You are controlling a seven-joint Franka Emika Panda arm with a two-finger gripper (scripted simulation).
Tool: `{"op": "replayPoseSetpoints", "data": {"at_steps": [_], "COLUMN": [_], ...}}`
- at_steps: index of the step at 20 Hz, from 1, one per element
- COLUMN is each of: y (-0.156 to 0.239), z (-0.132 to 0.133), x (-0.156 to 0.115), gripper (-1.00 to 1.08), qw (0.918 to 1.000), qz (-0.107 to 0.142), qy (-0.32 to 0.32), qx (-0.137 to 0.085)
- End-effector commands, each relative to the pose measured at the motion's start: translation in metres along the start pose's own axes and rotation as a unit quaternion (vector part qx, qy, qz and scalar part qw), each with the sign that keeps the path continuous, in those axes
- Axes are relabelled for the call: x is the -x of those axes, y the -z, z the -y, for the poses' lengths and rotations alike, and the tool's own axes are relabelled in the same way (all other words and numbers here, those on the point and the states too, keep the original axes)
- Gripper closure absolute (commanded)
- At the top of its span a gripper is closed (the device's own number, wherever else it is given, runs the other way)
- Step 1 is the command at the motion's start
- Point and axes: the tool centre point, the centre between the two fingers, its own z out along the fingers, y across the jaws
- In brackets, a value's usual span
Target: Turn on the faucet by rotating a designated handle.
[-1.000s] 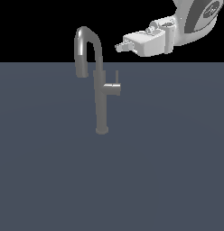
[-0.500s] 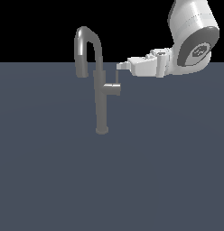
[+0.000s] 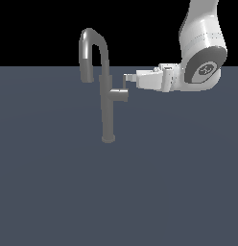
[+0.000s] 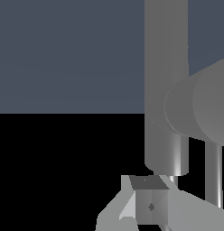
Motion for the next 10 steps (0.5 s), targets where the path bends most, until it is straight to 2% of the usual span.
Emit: {"op": "replayPoseSetpoints", "data": {"at_steps": [1, 5, 10], "y": [-0.001, 0.000, -0.001], "z": [0.000, 0.000, -0.013], "x": [-0.001, -0.001, 0.005], "gripper": [1.08, 1.08, 1.08], "qw": [1.0000, 1.0000, 1.0000], "qz": [0.002, 0.002, 0.002], "qy": [-0.001, -0.001, -0.001], "qx": [-0.002, -0.002, -0.002]}}
